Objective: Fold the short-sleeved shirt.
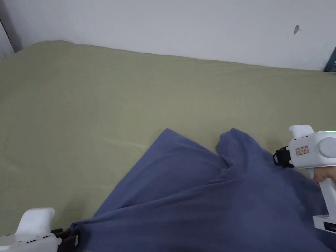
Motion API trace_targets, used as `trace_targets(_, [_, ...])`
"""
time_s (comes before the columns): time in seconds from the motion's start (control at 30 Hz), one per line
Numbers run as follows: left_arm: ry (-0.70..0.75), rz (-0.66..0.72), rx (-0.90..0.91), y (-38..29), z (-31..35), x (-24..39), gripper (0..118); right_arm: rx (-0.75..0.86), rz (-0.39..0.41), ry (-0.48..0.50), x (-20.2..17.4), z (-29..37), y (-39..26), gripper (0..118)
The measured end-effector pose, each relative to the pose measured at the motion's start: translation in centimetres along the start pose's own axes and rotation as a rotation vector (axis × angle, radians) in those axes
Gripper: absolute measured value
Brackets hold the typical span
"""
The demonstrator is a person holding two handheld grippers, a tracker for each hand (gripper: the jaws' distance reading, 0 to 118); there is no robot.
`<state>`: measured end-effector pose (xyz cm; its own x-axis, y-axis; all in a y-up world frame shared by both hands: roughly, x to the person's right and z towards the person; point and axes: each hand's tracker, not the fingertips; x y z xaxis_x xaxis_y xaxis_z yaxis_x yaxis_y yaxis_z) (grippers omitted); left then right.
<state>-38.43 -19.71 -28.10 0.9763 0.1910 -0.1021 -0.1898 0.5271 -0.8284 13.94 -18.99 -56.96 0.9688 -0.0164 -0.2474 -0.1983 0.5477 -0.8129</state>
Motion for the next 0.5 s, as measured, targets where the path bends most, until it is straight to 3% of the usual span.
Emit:
trace_targets(0.07, [0.0,-0.002,-0.002,0.1,-0.1,0.0,8,-0.066,0.028,-0.03,0.0,-1.2,0.0,56])
trace_targets(0.1, [0.001,-0.008,-0.004,0.2,-0.2,0.1,8,-0.089,0.055,-0.06,-0.1,-1.9,-0.3,107])
trace_targets(0.13, [0.002,-0.009,-0.005,0.2,-0.2,0.1,8,-0.09,0.081,-0.06,0.0,-1.6,-0.9,117])
trace_targets(0.17, [0.003,-0.01,-0.005,0.2,-0.3,0.1,8,-0.094,0.102,-0.058,0.5,-2.4,-1.9,111])
trace_targets(0.27, [0.008,-0.018,-0.01,0.4,-0.5,0.3,8,-0.116,-0.002,-0.04,1.7,-2.4,-3.9,112])
trace_targets(0.3, [0.007,-0.016,-0.012,0.4,-0.5,0.3,8,-0.1,0.006,-0.05,1.1,-2.9,-1.0,112])
trace_targets(0.37, [0.007,-0.017,-0.017,0.6,-0.6,0.3,8,-0.097,0.028,-0.044,1.0,-2.0,-0.9,103])
trace_targets(0.4, [0.005,-0.016,-0.02,0.6,-0.5,0.3,8,-0.087,0.035,-0.02,1.0,-1.3,-0.8,81])
trace_targets(0.43, [0.004,-0.015,-0.025,0.6,-0.5,0.3,8,-0.073,0.041,-0.018,0.5,-0.5,-0.4,52])
trace_targets(0.47, [0.0,-0.008,-0.029,0.8,-0.4,0.3,8,-0.054,0.048,-0.006,0.4,0.3,-0.2,6])
trace_targets(0.5, [-0.009,0.001,-0.031,1.0,-0.2,0.3,8,-0.037,0.062,-0.014,0.0,1.2,-0.3,1])
